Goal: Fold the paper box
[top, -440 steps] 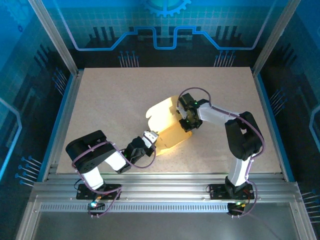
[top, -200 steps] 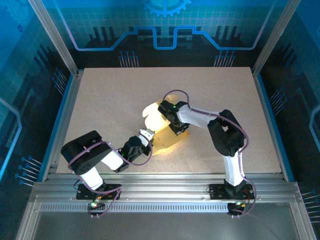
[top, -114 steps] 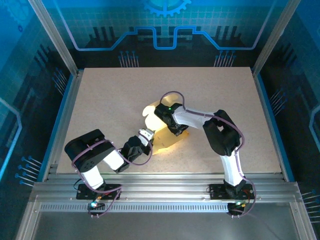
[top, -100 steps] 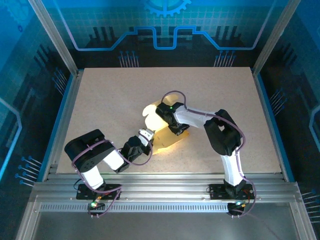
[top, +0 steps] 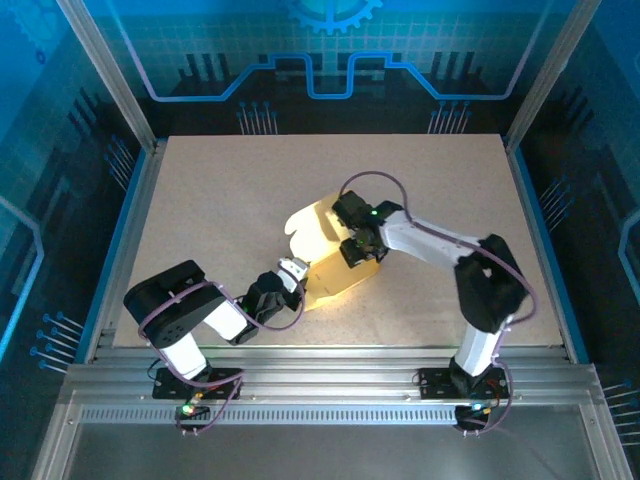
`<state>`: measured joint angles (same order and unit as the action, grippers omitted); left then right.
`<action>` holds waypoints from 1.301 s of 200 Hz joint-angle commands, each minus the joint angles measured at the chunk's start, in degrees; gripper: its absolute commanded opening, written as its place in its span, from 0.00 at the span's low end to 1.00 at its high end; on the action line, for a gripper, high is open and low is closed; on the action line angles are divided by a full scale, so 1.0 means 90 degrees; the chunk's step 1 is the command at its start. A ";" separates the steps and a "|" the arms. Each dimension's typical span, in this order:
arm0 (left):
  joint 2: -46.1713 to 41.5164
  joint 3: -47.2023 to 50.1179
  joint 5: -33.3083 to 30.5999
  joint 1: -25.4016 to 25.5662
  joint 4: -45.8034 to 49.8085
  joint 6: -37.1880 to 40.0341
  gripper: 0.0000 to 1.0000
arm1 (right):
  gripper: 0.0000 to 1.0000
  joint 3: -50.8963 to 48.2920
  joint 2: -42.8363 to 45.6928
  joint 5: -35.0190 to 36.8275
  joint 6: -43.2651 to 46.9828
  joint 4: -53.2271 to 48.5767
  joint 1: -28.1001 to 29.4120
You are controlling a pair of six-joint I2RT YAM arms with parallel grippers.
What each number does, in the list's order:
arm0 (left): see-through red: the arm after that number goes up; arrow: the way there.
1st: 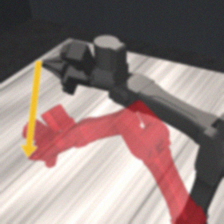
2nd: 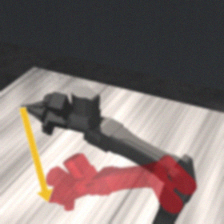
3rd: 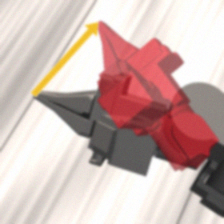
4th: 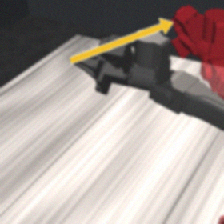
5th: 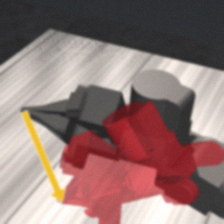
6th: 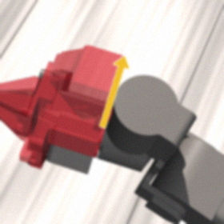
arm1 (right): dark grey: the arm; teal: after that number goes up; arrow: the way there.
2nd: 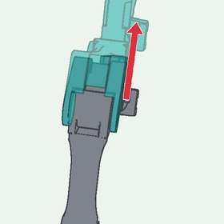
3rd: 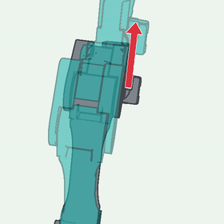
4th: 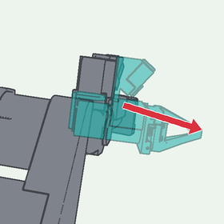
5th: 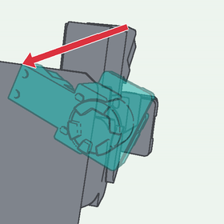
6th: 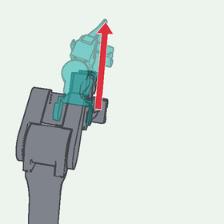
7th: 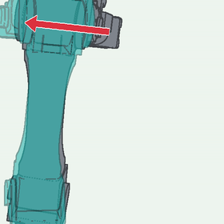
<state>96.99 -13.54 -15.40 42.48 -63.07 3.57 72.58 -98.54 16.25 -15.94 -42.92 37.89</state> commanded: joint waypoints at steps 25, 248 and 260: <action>-0.0117 -0.0153 0.0246 -0.0013 0.0740 0.0238 0.00 | 0.58 -0.1715 0.1772 -0.0993 -0.1082 0.0779 -0.0913; -0.0171 -0.0277 0.0534 -0.0003 0.0890 0.0590 0.00 | 0.35 -0.2737 0.1613 -0.1716 -0.1190 0.1682 -0.1725; -0.0171 -0.0291 0.0521 -0.0008 0.0931 0.0589 0.00 | 0.42 -0.2658 0.1807 -0.1701 -0.0765 0.1456 -0.1710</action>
<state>95.90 -15.35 -12.95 42.48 -59.16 7.70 48.16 -86.87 -1.04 -29.19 -26.33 22.44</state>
